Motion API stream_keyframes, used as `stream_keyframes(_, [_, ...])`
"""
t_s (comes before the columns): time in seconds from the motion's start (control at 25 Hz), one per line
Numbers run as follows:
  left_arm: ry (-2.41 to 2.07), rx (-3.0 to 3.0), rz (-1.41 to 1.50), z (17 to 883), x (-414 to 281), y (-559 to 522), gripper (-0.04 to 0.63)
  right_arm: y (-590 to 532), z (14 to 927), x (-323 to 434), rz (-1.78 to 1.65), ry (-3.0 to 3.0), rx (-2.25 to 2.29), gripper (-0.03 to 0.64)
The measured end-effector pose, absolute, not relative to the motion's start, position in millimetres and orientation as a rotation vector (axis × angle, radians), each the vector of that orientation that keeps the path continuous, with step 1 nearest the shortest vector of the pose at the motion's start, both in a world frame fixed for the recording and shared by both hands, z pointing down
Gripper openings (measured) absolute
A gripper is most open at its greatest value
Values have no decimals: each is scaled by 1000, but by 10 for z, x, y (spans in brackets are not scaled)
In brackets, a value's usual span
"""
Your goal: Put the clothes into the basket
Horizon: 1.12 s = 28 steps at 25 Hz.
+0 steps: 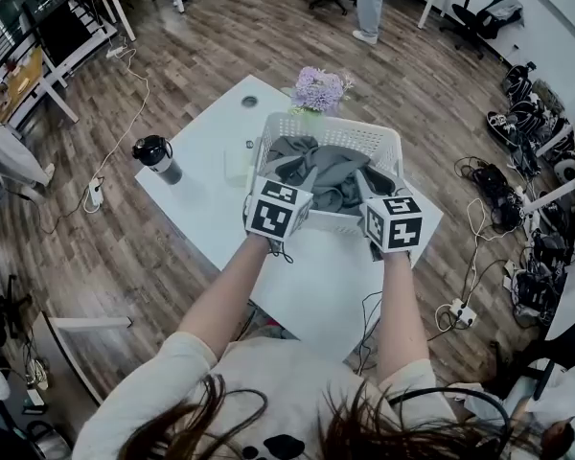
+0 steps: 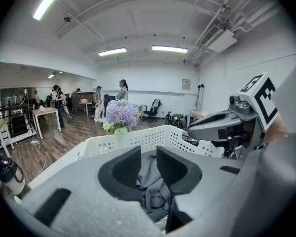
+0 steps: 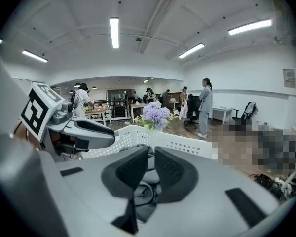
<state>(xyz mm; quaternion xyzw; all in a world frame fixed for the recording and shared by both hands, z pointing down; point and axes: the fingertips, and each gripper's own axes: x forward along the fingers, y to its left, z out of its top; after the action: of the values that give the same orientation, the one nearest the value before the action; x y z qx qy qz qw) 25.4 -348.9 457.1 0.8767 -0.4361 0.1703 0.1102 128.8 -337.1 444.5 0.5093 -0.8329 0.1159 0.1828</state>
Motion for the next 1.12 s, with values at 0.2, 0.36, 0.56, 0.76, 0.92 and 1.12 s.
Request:
stream_keyframes(0.2, [-1285,2581,484,4548,275,-3396,40,-3307,4405,1237,312,-2360,1463,27])
stream_keyframes(0.36, [-1274,2603,454,4498,327,-3291,12,-3205,4350,1163,291,-2381,1465,20])
stream_keyframes(0.56, [-1277,2615,428,4466,320,-3136,11,-3046,4287,1070,267,-2413,1489,14])
stream_keyframes(0.76, [-1293,2641,406,4380,326,-2968,11,-2868,4213,1015,237,-2427,1499,14])
stream_keyframes(0.92, [-1309,2679,390,4261,315,-2819,11,-2727,4143,971,206,-2441,1511,14])
stream_keyframes(1.12, [-1321,2712,337,4123,256,-2626,9,-2559,4082,914,172,-2458,1535,12])
